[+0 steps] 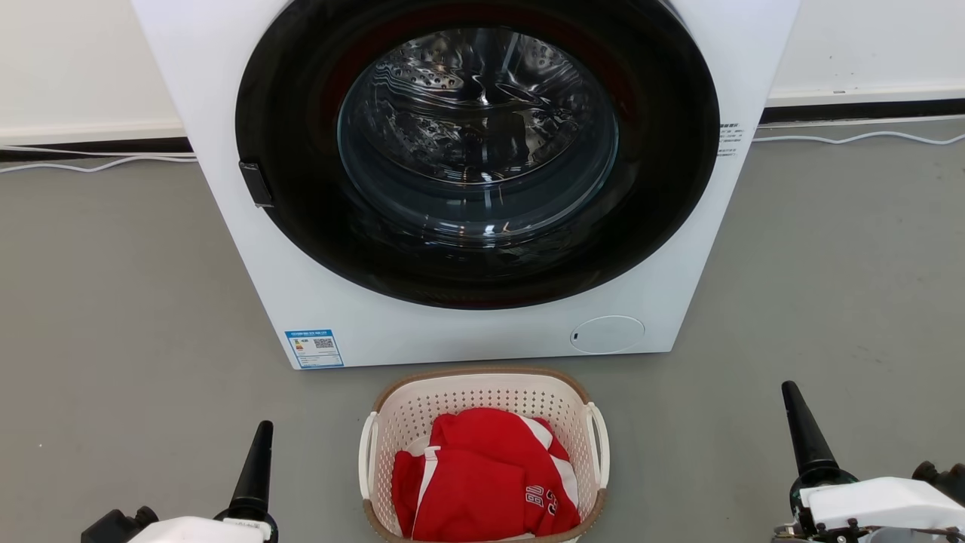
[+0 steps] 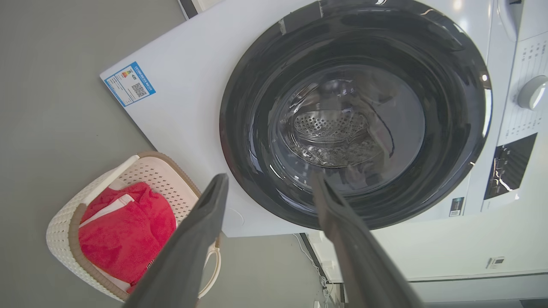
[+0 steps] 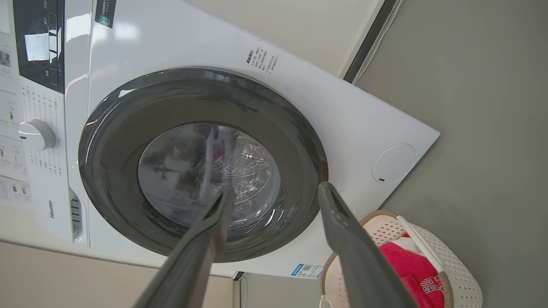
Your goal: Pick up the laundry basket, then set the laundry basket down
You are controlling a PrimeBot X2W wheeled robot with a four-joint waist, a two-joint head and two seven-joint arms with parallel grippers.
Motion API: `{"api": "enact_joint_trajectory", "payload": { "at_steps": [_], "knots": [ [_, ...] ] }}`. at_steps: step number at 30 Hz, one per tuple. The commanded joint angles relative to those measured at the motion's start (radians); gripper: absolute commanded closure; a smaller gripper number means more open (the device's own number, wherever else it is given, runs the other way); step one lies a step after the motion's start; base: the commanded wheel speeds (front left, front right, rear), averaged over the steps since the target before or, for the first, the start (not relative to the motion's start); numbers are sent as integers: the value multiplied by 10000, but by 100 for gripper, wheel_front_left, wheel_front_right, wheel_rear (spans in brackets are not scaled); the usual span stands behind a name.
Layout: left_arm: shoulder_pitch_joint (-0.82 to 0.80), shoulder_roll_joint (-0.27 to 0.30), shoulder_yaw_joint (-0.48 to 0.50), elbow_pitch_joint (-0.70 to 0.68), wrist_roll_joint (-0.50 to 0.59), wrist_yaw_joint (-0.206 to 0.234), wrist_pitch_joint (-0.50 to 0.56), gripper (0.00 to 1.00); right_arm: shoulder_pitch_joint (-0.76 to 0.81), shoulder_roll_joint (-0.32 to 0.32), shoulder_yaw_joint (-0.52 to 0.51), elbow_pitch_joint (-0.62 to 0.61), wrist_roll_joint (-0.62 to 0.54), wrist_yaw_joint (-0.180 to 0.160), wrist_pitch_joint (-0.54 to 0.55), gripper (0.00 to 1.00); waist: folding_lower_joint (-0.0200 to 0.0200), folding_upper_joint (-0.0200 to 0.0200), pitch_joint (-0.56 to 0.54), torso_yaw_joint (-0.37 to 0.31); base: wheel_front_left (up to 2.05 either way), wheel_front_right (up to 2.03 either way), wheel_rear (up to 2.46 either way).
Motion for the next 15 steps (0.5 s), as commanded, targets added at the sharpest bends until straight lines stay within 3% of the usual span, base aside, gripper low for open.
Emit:
{"api": "enact_joint_trajectory", "payload": {
  "at_steps": [1, 15],
  "knots": [
    [-136, 100, 174, -353, 447, -58, -105, 0, -87, -214, 151, -350, -538, 31, -185, 0, -1, 0, -2, -5, 0, 0, 0],
    [27, 95, 246, -698, 2912, -69, -545, 0, 19, -385, 450, -634, -3156, 40, -626, 0, -1, 0, -43, 16, 0, 0, 0]
  ]
}}
